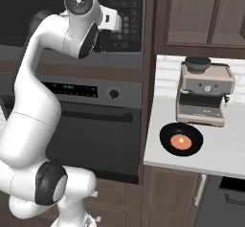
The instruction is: Open the microwave, place the bowl with waffle inside the microwave, then close the microwave door and turn it on.
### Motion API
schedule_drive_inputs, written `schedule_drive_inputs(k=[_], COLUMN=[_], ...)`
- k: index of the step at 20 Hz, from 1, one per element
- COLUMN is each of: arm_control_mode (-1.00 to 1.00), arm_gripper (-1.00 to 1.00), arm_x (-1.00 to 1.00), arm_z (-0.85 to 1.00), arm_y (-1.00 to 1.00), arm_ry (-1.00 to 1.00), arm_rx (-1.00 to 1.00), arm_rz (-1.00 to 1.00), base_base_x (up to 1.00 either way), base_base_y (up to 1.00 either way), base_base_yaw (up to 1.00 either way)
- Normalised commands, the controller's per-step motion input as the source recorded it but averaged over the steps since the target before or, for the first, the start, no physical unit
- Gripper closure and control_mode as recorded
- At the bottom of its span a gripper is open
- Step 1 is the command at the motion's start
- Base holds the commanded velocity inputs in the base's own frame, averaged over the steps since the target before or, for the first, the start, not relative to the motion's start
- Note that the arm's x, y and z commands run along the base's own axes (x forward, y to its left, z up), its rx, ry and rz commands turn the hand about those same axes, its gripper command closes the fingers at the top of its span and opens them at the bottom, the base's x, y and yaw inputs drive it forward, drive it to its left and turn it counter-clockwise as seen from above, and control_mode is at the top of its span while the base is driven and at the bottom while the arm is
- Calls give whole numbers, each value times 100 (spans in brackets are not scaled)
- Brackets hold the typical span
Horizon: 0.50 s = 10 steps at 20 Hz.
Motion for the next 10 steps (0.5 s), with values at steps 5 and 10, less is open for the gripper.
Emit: schedule_drive_inputs(k=[5,10], arm_control_mode=[-100,-100], arm_gripper=[100,100], arm_x=[24,-9], arm_z=[-1,0], arm_y=[0,0], arm_ry=[2,0], arm_rx=[0,0], arm_rz=[0,0], base_base_x=[0,0], base_base_y=[0,0], base_base_yaw=[0,0])
